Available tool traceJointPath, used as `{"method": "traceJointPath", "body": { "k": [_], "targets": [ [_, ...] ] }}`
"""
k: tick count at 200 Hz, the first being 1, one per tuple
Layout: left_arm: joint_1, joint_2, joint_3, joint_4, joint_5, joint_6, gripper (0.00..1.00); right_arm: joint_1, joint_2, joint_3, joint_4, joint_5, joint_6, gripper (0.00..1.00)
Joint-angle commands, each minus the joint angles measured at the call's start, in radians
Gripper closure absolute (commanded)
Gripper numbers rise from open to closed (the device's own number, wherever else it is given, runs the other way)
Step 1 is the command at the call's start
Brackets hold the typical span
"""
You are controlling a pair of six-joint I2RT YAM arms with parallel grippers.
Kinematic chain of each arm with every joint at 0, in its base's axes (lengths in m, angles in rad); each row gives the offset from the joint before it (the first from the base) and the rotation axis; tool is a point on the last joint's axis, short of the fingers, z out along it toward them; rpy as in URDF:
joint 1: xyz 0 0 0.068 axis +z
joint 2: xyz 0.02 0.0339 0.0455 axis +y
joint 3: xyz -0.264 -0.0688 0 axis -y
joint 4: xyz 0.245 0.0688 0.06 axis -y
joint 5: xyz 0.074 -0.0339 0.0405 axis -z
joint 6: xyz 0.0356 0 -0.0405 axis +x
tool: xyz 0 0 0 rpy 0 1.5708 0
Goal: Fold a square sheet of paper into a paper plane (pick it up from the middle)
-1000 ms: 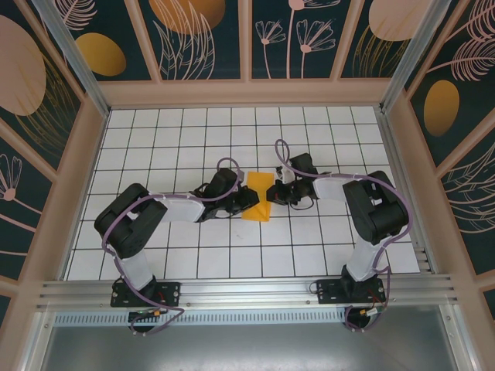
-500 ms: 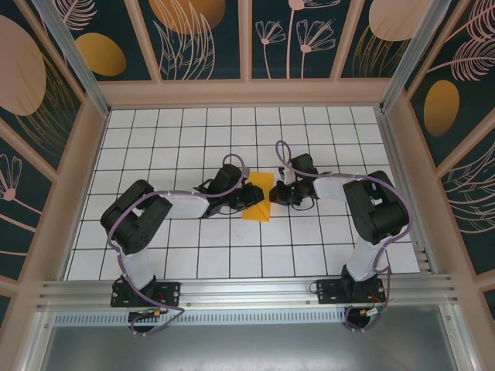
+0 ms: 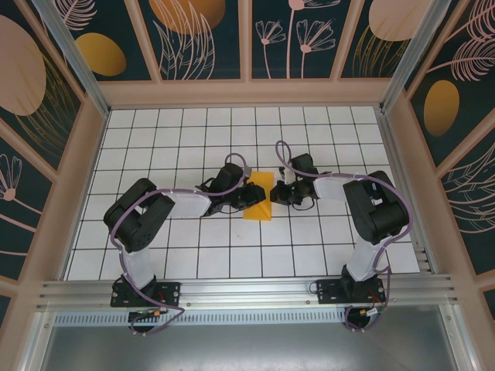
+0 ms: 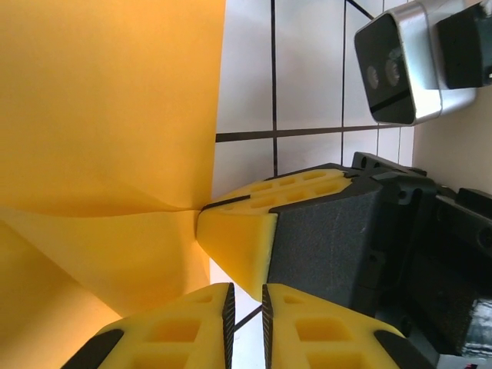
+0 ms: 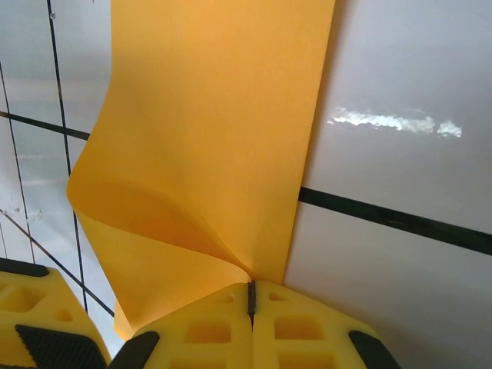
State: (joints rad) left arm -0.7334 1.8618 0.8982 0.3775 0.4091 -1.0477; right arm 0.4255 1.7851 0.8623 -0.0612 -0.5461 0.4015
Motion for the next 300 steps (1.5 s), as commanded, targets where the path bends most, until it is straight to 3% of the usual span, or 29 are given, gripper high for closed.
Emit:
{"method": "traceJointPath", "body": {
  "k": [1,300],
  "targets": [
    [-0.004,0.018,0.022,-0.014,0.01,0.017,0.81,-0.008,-0.042,0.016,-0.027,0.017,-0.015,0.97],
    [-0.005,0.066,0.057,-0.034,0.015,0.031,0.81,-0.008,0.016,0.063,-0.038,0.056,-0.035,0.96]
  ]
}}
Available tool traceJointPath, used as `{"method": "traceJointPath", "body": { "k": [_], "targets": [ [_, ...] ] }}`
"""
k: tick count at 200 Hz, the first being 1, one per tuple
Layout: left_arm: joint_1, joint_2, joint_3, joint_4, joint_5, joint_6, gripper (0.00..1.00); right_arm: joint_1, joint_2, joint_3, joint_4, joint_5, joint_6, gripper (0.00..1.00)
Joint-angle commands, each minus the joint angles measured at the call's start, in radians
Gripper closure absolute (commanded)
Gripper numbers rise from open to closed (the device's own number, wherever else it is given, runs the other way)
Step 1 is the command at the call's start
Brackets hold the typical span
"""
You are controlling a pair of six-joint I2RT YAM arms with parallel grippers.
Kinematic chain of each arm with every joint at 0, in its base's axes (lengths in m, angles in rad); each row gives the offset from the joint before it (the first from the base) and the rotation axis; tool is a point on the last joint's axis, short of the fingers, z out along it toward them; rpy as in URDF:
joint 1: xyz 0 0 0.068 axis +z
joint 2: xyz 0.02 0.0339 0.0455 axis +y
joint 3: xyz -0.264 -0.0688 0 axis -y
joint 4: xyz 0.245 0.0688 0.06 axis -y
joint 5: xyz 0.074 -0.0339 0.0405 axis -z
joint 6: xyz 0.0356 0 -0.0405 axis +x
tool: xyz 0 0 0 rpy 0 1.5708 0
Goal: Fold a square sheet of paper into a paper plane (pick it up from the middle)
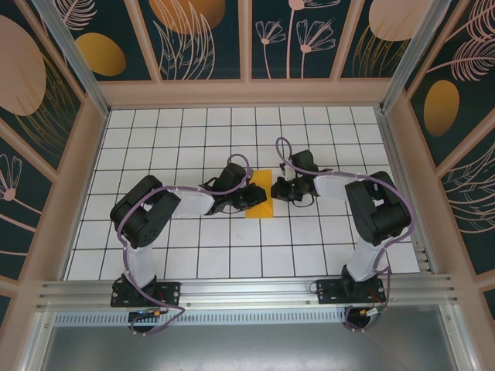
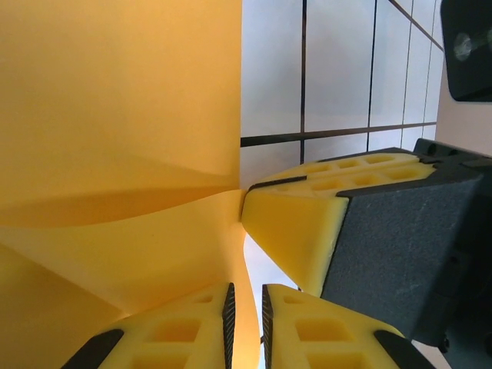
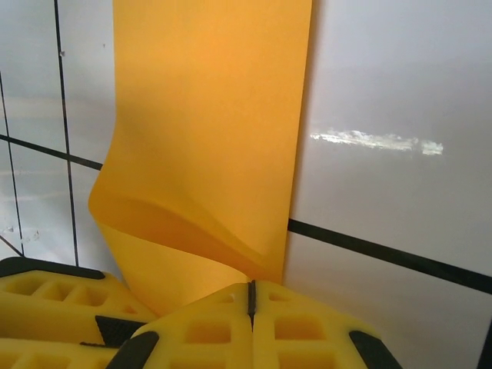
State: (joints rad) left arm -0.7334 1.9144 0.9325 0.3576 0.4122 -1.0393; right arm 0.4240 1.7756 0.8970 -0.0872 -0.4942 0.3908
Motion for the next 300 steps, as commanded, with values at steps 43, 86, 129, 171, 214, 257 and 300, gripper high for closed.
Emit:
{"method": "traceJointPath", "body": {
  "k": [43,86,129,171,214,257,300],
  "targets": [
    [-0.005,0.015,0.026,-0.014,0.016,0.025,0.81,-0.007,0.037,0.029,-0.012,0.014,-0.023,0.96],
    [-0.006,0.003,0.025,-0.01,0.017,0.025,0.81,-0.007,0.044,0.031,-0.016,0.037,-0.018,0.96],
    [-0.006,0.005,0.027,-0.008,0.017,0.024,0.8,-0.007,0.068,0.035,-0.025,0.04,0.01,0.97],
    [-0.004,0.02,0.035,-0.01,0.019,0.024,0.8,-0.019,0.071,0.02,-0.006,-0.009,0.04,0.97],
    [-0.004,0.035,0.034,-0.015,0.015,0.023,0.81,-0.033,0.063,0.008,-0.001,-0.026,0.049,0.91],
    [-0.004,0.041,0.034,-0.02,0.002,0.023,0.82,-0.047,0.049,-0.012,0.024,-0.052,0.064,0.78],
    [-0.004,0.044,0.061,-0.018,-0.001,0.017,0.83,-0.055,0.042,-0.027,0.041,-0.075,0.072,0.7]
  ]
}}
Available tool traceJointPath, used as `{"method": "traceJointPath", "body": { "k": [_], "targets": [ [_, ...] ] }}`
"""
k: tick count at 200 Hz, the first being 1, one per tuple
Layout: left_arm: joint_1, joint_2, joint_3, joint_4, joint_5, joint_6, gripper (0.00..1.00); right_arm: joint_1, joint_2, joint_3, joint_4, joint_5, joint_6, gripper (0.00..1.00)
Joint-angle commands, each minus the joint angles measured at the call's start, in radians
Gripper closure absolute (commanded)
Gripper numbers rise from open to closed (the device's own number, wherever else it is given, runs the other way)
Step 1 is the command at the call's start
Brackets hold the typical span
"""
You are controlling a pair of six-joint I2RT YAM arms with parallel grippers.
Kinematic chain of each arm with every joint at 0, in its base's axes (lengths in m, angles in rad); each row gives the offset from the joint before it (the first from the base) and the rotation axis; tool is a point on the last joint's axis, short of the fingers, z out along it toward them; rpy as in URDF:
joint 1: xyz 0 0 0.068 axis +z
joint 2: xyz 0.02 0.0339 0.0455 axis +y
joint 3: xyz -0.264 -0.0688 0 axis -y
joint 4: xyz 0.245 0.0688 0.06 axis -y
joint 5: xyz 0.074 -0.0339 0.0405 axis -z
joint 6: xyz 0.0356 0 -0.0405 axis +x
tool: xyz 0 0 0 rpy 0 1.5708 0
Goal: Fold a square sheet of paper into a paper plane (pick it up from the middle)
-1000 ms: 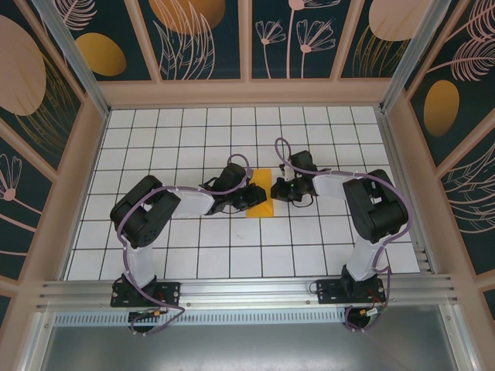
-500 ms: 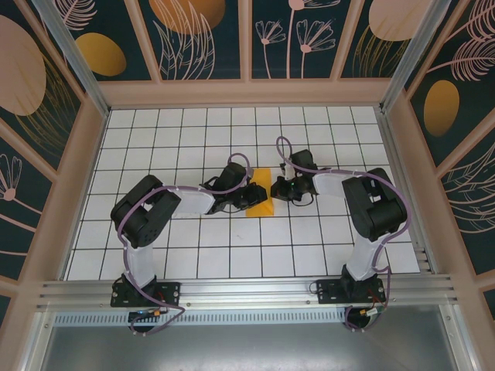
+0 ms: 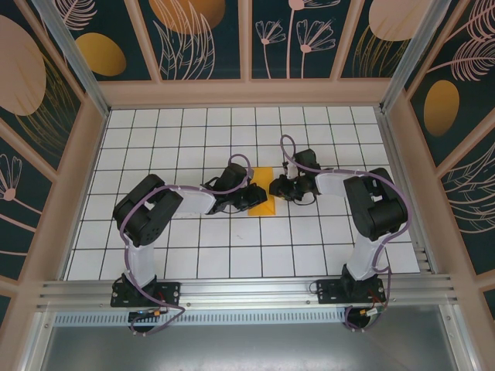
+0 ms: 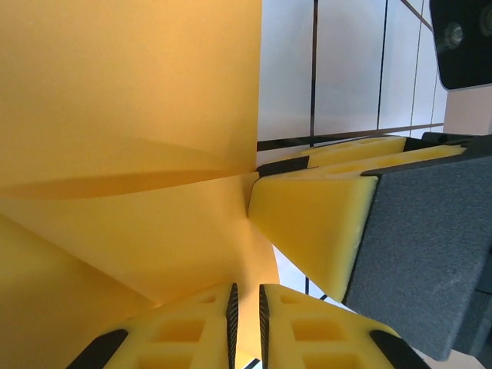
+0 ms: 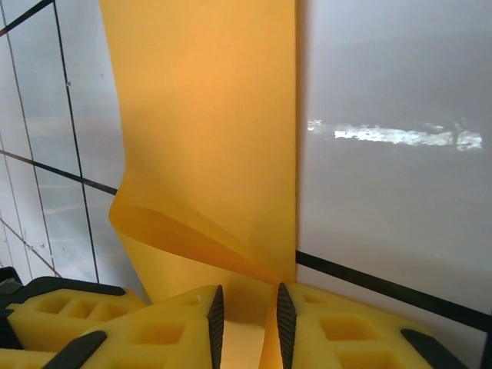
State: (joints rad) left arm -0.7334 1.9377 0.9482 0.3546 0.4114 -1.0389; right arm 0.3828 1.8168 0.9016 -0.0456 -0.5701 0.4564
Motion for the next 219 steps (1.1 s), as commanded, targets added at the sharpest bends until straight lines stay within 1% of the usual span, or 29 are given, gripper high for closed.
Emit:
{"method": "traceJointPath", "body": {
  "k": [1,34,70,89,136,161,192,219],
  "targets": [
    [-0.004,0.021,0.046,-0.015,0.0,0.016,0.83,-0.014,0.001,-0.032,-0.001,-0.001,0.008,0.7],
    [-0.004,0.027,0.051,-0.015,-0.008,0.011,0.83,-0.022,-0.002,-0.046,0.011,-0.008,0.018,0.66],
    [-0.004,0.028,0.053,-0.019,-0.021,0.0,0.85,-0.026,-0.001,-0.054,0.013,-0.014,0.024,0.65],
    [-0.005,0.029,0.054,-0.03,-0.034,-0.006,0.86,-0.029,-0.001,-0.055,0.014,-0.015,0.027,0.65],
    [-0.004,0.034,0.055,-0.067,-0.071,-0.016,0.88,-0.032,-0.009,-0.047,0.013,-0.026,0.028,0.71],
    [-0.004,0.036,0.055,-0.087,-0.092,-0.019,0.89,-0.039,-0.024,-0.033,0.01,-0.04,0.021,0.72],
    [-0.005,0.037,0.054,-0.083,-0.094,-0.025,0.89,-0.046,-0.041,-0.013,0.004,-0.057,0.001,0.71],
    [-0.004,0.035,0.054,-0.076,-0.093,-0.026,0.89,-0.05,-0.044,0.017,-0.005,-0.039,-0.005,0.7]
  ]
}}
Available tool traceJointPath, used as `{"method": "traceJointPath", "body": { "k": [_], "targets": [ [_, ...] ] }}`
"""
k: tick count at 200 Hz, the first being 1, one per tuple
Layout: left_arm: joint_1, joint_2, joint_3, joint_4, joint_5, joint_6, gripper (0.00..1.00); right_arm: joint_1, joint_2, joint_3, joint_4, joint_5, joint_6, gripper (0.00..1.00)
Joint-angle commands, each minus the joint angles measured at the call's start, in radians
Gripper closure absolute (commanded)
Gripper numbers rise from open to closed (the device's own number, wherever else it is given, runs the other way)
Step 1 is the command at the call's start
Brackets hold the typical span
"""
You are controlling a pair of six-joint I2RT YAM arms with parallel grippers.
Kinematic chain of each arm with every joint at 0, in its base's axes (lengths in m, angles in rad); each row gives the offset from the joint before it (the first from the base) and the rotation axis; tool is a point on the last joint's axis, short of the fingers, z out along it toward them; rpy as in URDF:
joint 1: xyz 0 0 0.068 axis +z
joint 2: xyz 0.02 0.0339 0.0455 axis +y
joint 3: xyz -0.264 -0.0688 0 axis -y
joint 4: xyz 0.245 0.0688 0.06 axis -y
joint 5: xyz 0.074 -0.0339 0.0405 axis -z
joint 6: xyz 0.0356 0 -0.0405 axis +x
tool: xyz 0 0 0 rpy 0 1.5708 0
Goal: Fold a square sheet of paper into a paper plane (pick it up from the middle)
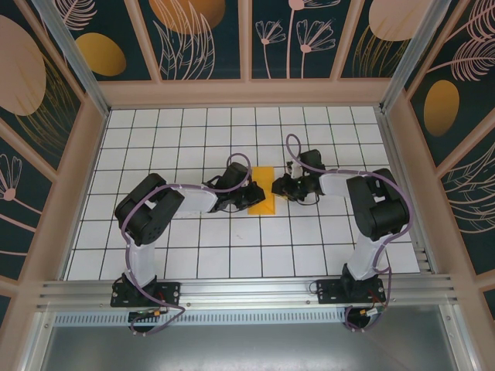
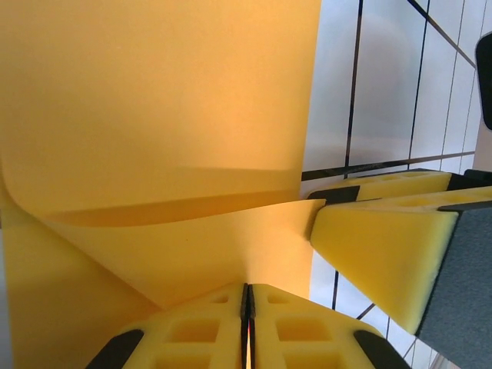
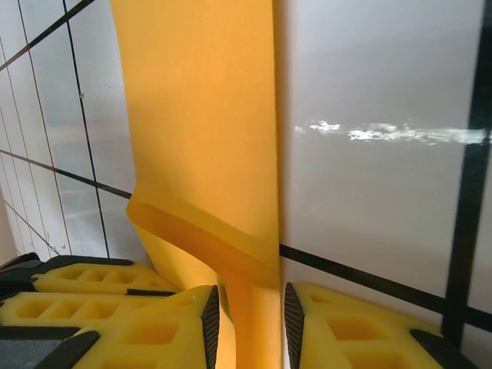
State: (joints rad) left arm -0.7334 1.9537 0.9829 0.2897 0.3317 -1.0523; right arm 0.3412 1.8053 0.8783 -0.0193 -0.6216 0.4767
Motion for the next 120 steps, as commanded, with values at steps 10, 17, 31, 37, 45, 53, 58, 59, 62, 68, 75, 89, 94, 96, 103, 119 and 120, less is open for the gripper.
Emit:
{"method": "traceJointPath", "body": {
  "k": [10,17,31,37,45,53,58,59,62,68,75,89,94,96,103,119,120],
  "targets": [
    [-0.004,0.019,0.019,-0.008,-0.01,-0.014,0.89,-0.007,-0.025,0.061,-0.038,0.023,-0.027,0.7],
    [-0.004,0.018,0.02,-0.006,-0.009,-0.015,0.88,-0.008,-0.017,0.076,-0.041,0.032,-0.027,0.7],
    [-0.004,0.019,0.02,-0.003,-0.007,-0.016,0.88,-0.008,0.006,0.113,-0.052,0.052,-0.033,0.71],
    [-0.004,0.018,0.019,-0.002,-0.007,-0.015,0.88,-0.007,0.019,0.131,-0.058,0.059,-0.036,0.72],
    [-0.004,0.017,0.02,-0.003,-0.005,-0.016,0.88,-0.008,0.037,0.157,-0.062,0.066,-0.038,0.73],
    [-0.004,0.017,0.02,-0.003,-0.005,-0.014,0.88,-0.007,0.058,0.184,-0.072,0.077,-0.043,0.74],
    [-0.004,0.016,0.019,-0.003,-0.003,-0.014,0.88,-0.005,0.069,0.201,-0.081,0.085,-0.047,0.75],
    [-0.004,0.015,0.02,-0.002,-0.003,-0.014,0.88,-0.005,0.073,0.204,-0.083,0.087,-0.048,0.75],
    [-0.005,0.016,0.02,-0.002,-0.003,-0.014,0.88,-0.004,0.081,0.214,-0.088,0.093,-0.05,0.75],
    [-0.005,0.014,0.02,-0.003,-0.002,-0.014,0.88,-0.004,0.098,0.235,-0.098,0.102,-0.054,0.75],
    [-0.004,0.014,0.019,-0.002,0.0,-0.014,0.88,-0.004,0.118,0.256,-0.108,0.104,-0.058,0.75],
    [-0.003,0.012,0.018,-0.002,0.0,-0.012,0.88,0.0,0.154,0.295,-0.13,0.124,-0.066,0.76],
    [-0.005,0.011,0.018,-0.002,0.0,-0.012,0.88,0.002,0.166,0.307,-0.14,0.133,-0.07,0.76],
    [-0.005,0.011,0.019,-0.003,0.0,-0.012,0.88,0.002,0.17,0.312,-0.143,0.136,-0.071,0.76],
    [-0.004,0.011,0.019,-0.002,-0.001,-0.012,0.87,0.004,0.185,0.328,-0.153,0.143,-0.076,0.76],
    [-0.004,0.009,0.018,-0.003,0.001,-0.012,0.88,0.009,0.216,0.353,-0.169,0.15,-0.084,0.76],
    [-0.005,0.01,0.019,-0.003,0.001,-0.012,0.88,0.009,0.218,0.355,-0.17,0.15,-0.084,0.76]
  ]
}}
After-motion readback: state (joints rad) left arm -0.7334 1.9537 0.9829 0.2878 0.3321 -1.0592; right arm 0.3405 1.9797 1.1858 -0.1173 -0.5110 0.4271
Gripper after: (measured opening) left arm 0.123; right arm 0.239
